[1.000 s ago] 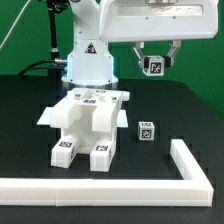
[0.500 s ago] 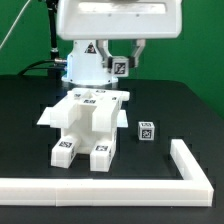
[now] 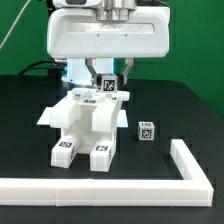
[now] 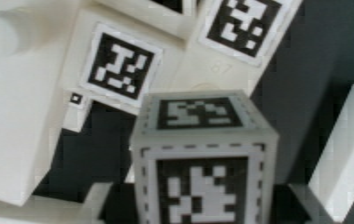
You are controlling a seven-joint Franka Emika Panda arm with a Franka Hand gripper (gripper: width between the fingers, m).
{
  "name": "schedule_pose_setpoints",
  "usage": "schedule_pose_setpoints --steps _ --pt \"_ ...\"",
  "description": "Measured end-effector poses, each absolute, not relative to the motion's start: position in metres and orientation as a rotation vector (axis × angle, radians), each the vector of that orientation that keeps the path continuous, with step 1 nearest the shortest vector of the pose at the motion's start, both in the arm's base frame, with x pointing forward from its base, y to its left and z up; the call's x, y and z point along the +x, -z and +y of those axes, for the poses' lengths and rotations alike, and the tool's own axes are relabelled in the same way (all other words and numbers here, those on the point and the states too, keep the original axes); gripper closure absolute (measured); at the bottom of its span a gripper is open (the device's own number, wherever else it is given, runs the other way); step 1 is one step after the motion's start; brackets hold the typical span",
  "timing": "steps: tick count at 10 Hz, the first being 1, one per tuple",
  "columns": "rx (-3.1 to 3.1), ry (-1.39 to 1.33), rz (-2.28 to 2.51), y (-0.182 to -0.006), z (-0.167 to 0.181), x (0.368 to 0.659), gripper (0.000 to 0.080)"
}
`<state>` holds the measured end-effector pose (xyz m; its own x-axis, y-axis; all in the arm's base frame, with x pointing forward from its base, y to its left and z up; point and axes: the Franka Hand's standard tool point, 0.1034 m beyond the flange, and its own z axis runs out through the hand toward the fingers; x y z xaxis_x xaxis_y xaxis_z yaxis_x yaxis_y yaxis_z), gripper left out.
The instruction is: Assemble chair
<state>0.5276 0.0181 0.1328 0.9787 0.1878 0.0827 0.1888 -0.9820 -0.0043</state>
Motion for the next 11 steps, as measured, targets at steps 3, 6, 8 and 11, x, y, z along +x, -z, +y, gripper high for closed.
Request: schedule_pose_setpoints --steps 3,6,8,11 --pt "-3.111 0.119 -0.305 -0.130 0.023 0.526 0.0515" --pt "-3.115 0.109 -0.309 -0.122 0.022 0.525 0.0515" --pt "-3.117 0.103 -0.309 -0.119 0.021 0.524 0.0515" --pt "-3.120 0.116 -0.310 -0.118 0.021 0.526 0.0515"
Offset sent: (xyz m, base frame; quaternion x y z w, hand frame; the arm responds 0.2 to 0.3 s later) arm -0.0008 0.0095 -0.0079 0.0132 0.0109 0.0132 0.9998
